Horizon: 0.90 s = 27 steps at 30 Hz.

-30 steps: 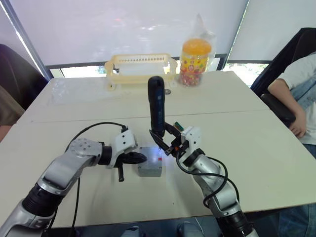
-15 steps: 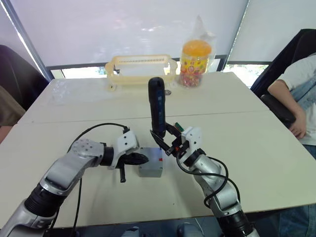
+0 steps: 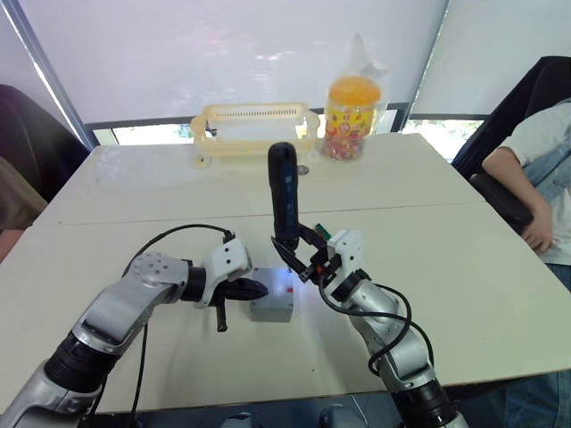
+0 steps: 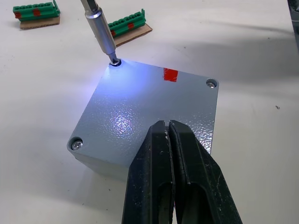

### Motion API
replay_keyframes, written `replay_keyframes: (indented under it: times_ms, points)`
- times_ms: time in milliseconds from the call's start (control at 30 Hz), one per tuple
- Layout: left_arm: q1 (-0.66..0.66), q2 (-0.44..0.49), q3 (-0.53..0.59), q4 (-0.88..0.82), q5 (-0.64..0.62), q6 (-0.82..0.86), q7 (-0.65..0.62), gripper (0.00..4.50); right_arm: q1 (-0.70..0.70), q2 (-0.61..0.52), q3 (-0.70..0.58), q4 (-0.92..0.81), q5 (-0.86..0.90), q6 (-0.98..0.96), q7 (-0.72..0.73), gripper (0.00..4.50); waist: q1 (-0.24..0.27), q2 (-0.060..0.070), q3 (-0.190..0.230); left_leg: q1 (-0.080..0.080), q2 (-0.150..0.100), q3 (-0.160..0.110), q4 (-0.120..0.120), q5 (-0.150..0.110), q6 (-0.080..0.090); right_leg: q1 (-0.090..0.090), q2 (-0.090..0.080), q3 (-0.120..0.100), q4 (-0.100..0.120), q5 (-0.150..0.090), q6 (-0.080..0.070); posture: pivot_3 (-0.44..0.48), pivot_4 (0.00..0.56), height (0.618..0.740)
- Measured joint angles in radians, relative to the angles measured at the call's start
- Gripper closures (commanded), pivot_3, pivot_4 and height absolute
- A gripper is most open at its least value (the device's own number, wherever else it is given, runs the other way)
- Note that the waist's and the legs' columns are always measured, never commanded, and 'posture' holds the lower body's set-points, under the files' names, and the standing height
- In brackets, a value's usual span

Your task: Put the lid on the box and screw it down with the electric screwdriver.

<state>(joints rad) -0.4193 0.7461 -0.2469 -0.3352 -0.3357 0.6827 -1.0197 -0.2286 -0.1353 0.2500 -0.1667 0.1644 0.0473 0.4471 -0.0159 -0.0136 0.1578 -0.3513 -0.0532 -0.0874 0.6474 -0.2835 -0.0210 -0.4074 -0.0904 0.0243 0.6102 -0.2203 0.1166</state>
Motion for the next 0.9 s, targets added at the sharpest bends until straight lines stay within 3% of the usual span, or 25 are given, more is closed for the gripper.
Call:
replay_keyframes:
  times_ms: [900]
  points:
    - [0.01, 0.0, 0.0, -0.005, -0.001, 0.005, 0.001, 4.44, 0.011, 0.026, 0.001, 0.005, 0.015, 0.003, 0.001, 2.72, -0.001, -0.001, -0.001, 0.0, 0.001, -0.001, -0.002, 0.0, 0.0, -0.001, -0.001, 0.0, 0.0, -0.002, -0.001, 0.0, 0.15, 0.74]
